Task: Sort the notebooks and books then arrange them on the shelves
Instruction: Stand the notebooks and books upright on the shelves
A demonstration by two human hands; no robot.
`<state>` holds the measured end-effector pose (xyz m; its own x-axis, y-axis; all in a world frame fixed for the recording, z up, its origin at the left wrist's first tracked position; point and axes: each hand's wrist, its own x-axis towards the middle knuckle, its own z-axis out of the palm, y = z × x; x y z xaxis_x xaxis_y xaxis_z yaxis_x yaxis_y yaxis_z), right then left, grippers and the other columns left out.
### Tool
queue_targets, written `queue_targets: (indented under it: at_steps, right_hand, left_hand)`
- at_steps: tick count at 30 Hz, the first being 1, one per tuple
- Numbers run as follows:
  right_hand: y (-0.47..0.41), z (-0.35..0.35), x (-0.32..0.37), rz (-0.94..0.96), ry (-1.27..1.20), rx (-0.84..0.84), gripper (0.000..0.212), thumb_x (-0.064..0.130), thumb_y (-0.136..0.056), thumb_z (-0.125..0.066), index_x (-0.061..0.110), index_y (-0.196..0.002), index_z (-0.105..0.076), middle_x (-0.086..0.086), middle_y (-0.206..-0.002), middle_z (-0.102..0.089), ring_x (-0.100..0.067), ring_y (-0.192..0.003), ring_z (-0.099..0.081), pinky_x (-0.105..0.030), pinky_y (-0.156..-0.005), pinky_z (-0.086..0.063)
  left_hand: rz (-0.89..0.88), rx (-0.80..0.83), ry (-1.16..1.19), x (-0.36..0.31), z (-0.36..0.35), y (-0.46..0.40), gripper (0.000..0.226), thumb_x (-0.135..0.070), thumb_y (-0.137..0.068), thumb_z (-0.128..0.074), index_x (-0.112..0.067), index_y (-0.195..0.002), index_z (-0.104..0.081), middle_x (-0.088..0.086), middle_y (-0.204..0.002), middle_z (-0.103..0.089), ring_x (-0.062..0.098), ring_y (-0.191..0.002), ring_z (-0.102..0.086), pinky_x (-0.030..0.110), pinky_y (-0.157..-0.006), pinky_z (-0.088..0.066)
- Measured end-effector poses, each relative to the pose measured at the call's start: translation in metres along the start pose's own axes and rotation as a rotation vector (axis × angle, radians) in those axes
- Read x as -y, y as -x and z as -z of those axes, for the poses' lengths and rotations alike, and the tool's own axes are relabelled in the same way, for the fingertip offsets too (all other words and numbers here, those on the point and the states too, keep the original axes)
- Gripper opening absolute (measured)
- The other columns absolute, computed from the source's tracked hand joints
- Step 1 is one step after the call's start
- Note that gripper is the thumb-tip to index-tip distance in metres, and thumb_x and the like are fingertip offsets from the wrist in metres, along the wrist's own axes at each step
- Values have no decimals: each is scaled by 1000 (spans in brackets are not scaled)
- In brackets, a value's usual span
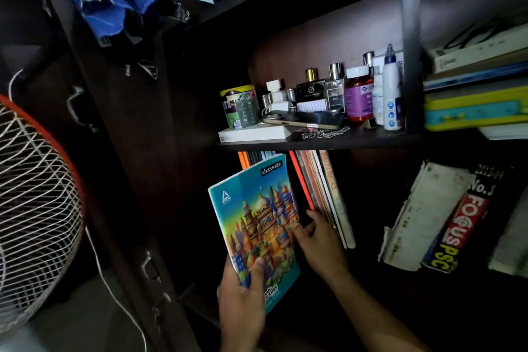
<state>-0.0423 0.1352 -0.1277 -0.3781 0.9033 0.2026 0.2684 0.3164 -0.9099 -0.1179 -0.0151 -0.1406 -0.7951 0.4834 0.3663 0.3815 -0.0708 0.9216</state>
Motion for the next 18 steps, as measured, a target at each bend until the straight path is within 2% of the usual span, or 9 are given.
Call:
queue_targets:
  at_steps: [2,3,5,8,9,11,13,15,18]
  right_hand:
    - [-1,1,0,-13,13,-12,59,36,-99,-59,19,-152,-39,2,-116,-64,-19,-112,-60,-32,-90,-48]
    - [-2,1,0,-18,19,-21,59,35,-99,-59,19,-152,-39,1,-117,-65,-19,-113,-60,-32,-92,-48]
    - [-2,1,0,-17,25,-43,58,33,-100,-59,18,-152,-39,6,-106,-64,-15,-105,-61,-30,-87,-48]
    - [-4,0,-1,-13,27,-69,55,30,-101,-58,17,-151,-41,12,-95,-58,-12,-97,-58,-27,-83,-44]
    - [-5,0,-2,-9,36,-79,54,29,-101,-58,16,-151,-42,8,-98,-62,-14,-100,-60,-27,-84,-44]
    - [-6,-1,-2,0,56,-95,55,30,-100,-59,15,-150,-43,2,-111,-68,-17,-107,-63,-28,-88,-46]
    - [-5,-3,-2,19,61,-80,58,32,-98,-61,14,-150,-43,1,-121,-68,-17,-110,-64,-27,-89,-46]
    - [-4,-4,-3,46,44,-47,60,32,-97,-63,13,-150,-42,-1,-134,-63,-17,-118,-61,-25,-93,-44]
    - [-5,-5,-8,90,42,-26,69,35,-97,-62,19,-156,-31,-1,-153,-46,-20,-138,-46,-32,-110,-37]
  left_hand:
    - [-4,18,-14,-2,-2,-4,33,-28,-96,-65,-34,-128,-57,-20,-108,-69,-6,-92,-67,4,-65,-47]
    - [-6,26,-19,-2,-2,-6,34,-27,-96,-66,-35,-128,-57,-21,-108,-69,-8,-91,-67,3,-65,-47]
    - [-29,51,-36,-3,-2,-10,36,-27,-96,-66,-38,-128,-55,-25,-106,-69,-13,-92,-65,3,-67,-48]
    - [-47,86,-47,-2,-4,-13,30,-34,-94,-65,-41,-122,-57,-22,-106,-70,-10,-94,-67,13,-75,-55]
    - [-51,96,-50,-2,-7,-13,31,-36,-94,-65,-40,-124,-58,-22,-107,-70,-8,-95,-67,16,-77,-56]
    - [-40,104,-43,-5,-14,-9,38,-41,-95,-61,-37,-132,-54,-24,-108,-67,-7,-96,-66,13,-76,-52]
    - [-19,114,-19,-10,-22,-4,38,-51,-92,-54,-54,-129,-45,-29,-111,-62,-9,-99,-61,9,-75,-46]
    - [-18,135,-16,-13,-27,-2,33,-58,-90,-47,-74,-114,-33,-32,-115,-57,-10,-104,-58,10,-77,-44]
    - [-4,136,2,-11,-29,-2,37,-52,-97,-45,-81,-108,-25,-37,-117,-52,-13,-104,-54,12,-79,-43]
